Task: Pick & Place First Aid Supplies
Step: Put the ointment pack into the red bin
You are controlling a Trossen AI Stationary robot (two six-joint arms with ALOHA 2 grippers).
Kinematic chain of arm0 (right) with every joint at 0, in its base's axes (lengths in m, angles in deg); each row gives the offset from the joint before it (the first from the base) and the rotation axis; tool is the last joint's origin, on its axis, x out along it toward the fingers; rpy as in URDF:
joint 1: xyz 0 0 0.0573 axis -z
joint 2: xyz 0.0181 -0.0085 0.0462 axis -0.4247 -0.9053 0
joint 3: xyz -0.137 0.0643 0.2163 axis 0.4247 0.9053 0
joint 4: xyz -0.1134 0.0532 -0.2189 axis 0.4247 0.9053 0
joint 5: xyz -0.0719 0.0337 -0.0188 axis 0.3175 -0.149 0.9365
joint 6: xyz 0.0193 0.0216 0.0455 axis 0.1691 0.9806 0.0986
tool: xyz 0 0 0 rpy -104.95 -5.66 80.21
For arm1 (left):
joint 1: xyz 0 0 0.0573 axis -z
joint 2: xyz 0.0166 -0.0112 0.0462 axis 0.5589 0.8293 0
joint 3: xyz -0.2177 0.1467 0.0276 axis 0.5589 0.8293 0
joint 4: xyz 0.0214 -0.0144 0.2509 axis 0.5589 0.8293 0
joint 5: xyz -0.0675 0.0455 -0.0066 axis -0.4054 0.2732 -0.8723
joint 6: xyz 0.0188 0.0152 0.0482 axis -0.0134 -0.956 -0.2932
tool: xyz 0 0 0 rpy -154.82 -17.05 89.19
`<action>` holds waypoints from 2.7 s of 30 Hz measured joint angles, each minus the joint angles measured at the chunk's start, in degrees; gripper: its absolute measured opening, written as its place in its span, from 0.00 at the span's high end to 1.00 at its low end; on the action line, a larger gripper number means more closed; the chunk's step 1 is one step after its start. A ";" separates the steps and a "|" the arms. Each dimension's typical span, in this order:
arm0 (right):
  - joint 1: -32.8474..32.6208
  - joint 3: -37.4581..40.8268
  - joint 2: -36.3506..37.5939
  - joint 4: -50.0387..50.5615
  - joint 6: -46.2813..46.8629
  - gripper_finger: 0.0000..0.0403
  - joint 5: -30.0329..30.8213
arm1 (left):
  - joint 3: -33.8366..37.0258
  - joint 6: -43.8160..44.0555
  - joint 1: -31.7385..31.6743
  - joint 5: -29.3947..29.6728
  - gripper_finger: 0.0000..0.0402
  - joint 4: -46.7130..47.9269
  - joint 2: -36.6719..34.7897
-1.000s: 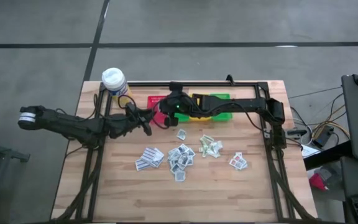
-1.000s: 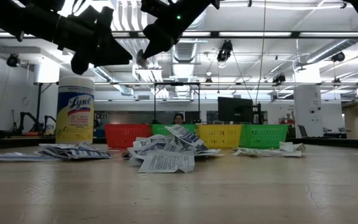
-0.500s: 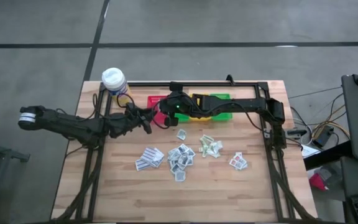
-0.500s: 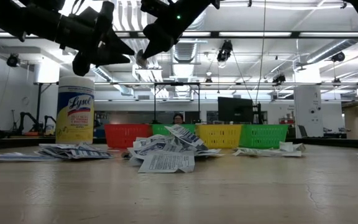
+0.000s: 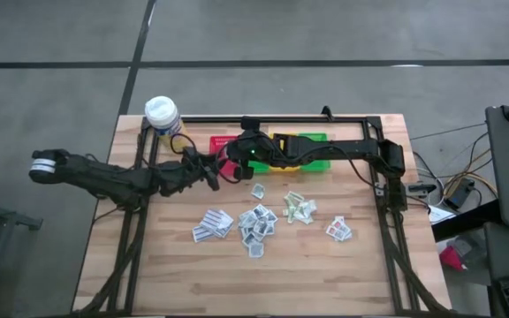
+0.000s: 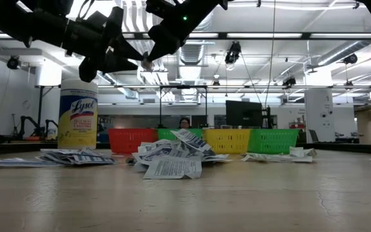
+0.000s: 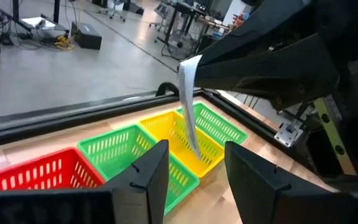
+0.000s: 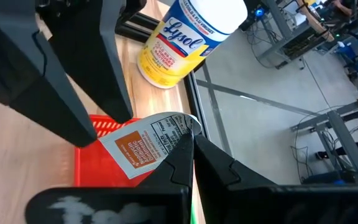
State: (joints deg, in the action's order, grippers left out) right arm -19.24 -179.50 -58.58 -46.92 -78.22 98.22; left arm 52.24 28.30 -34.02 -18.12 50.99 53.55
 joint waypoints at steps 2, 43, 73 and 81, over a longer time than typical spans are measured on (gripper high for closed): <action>0.00 0.02 0.00 -0.04 0.24 0.98 0.00 | 0.02 -0.95 -0.25 0.38 0.62 -1.80 0.34; -1.01 0.02 0.02 0.90 -2.65 0.98 2.62 | -9.61 -3.71 -3.75 -5.91 0.71 12.96 4.03; -1.03 0.02 0.02 3.44 -1.06 0.98 1.81 | -9.38 -0.32 -4.03 -10.28 1.00 15.60 4.05; -1.14 0.02 0.02 3.61 -1.03 0.98 1.99 | -9.36 1.44 -4.21 -10.30 1.00 15.88 4.05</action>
State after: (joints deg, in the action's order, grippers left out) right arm -20.38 -179.48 -58.56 -43.32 -79.24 100.21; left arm 42.88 29.75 -38.23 -28.42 66.87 57.60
